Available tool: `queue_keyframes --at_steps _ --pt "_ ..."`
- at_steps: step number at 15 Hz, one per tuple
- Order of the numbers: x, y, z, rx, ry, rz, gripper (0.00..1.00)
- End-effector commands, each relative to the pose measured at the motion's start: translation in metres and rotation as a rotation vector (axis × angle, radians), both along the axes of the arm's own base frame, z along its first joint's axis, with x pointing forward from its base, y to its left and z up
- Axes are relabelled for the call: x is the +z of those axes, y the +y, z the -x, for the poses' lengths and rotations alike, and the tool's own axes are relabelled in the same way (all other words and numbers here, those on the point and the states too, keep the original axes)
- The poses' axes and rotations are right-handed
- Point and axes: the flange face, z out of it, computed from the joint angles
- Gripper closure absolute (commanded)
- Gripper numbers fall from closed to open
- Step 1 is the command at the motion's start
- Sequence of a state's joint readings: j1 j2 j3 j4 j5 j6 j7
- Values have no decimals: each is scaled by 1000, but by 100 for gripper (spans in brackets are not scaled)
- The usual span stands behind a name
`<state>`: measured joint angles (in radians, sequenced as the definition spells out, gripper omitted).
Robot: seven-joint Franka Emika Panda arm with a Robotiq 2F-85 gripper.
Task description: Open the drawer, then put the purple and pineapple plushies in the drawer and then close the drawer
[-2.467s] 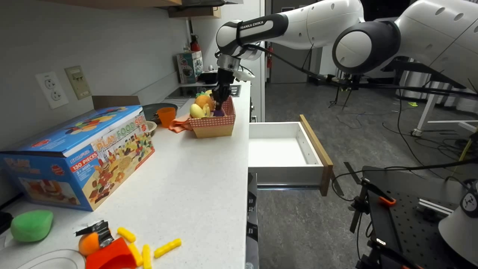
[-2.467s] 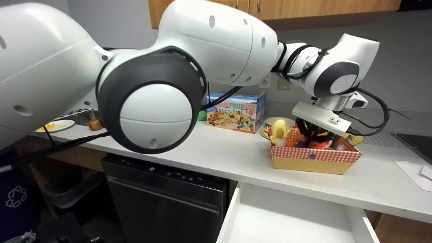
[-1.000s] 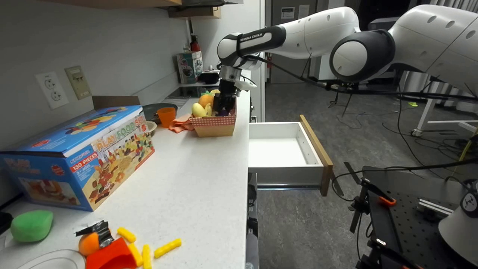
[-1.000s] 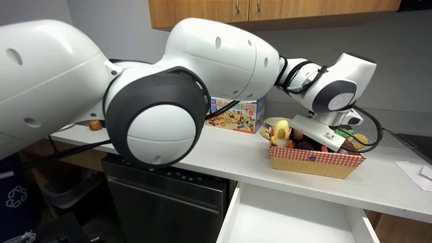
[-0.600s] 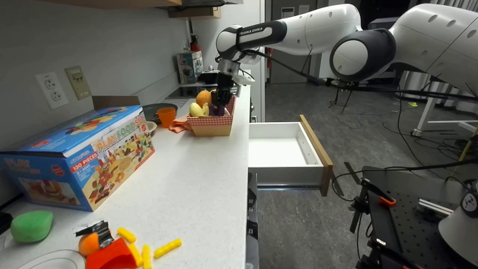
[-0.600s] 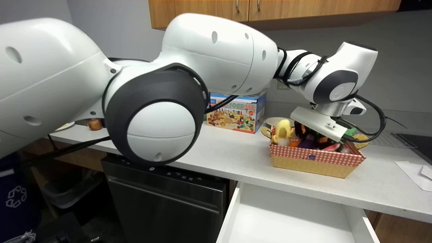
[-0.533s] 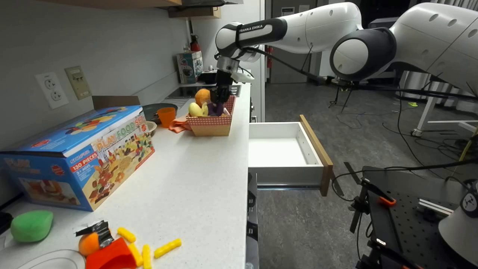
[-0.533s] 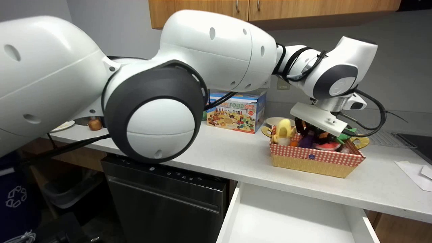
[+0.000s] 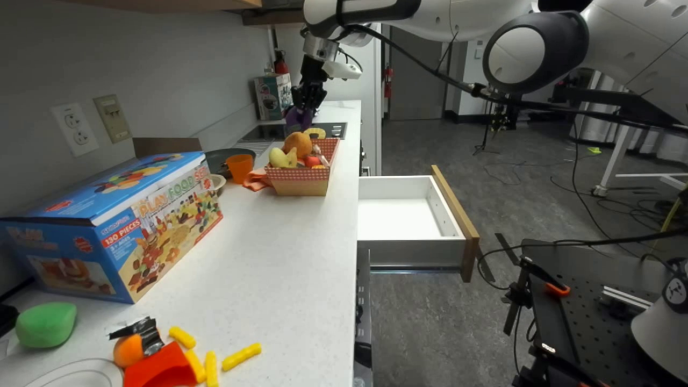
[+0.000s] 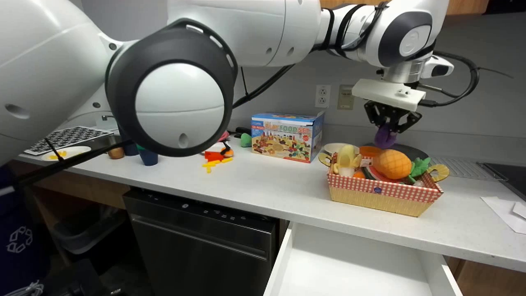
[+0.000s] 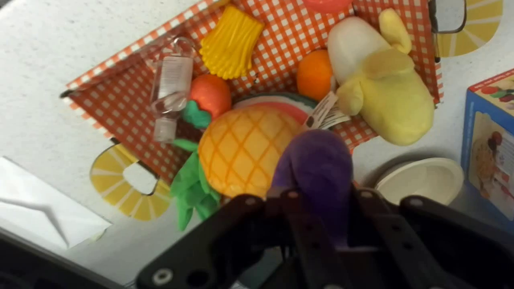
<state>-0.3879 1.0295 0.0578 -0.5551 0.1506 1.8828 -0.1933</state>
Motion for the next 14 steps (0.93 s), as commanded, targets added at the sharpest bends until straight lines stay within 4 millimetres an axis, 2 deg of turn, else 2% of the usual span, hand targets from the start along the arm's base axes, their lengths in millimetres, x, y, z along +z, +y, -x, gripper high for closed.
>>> queue_keyframes --at_steps 1,4,7,14 --pt "24 -25 18 -121 47 67 95" --pt "33 -45 35 -226 106 108 95" --pt "26 -59 52 -317 186 103 95" --pt "-29 -79 102 -543 375 6 95"
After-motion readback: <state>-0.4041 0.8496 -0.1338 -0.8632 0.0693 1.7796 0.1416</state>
